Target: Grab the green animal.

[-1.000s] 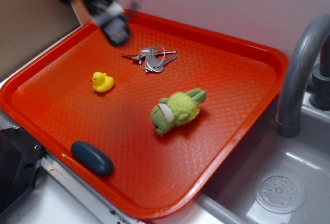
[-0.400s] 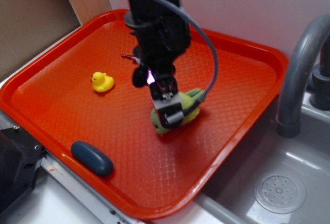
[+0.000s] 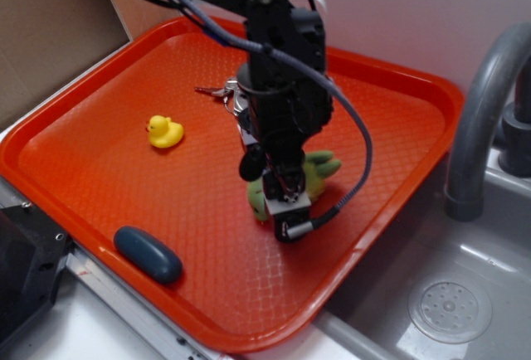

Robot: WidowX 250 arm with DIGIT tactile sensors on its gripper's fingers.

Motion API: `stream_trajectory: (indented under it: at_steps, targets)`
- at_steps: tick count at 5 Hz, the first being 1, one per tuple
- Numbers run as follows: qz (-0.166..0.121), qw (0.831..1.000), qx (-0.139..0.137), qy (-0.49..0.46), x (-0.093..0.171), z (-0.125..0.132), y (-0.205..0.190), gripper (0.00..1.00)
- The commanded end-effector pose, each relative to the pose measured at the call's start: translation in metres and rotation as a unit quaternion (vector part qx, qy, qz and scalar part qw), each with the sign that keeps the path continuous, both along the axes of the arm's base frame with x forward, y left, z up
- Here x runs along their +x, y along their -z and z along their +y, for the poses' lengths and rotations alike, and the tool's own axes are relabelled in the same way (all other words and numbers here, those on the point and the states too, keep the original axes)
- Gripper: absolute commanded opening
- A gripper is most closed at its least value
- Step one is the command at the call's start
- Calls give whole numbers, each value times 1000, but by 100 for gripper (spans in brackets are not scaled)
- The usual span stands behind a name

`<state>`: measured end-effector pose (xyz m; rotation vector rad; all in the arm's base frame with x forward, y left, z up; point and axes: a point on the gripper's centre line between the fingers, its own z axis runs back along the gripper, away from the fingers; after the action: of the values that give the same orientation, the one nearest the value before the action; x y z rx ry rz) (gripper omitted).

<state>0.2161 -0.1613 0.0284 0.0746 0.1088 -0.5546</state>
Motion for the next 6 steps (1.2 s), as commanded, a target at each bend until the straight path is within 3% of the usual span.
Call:
stream_trajectory:
  at_steps: [1,2,3,4,6]
  targets:
    - [-16,1000,5,11,-3,-11,2,33]
    - [-30,1000,-5,-7,-3,0,-11,0]
    - [-40,998,8,-45,1,25,-48,0]
    - [-86,986,50,-133,1,61,-99,0]
    - [-128,958,52,-253,-9,117,-166,0]
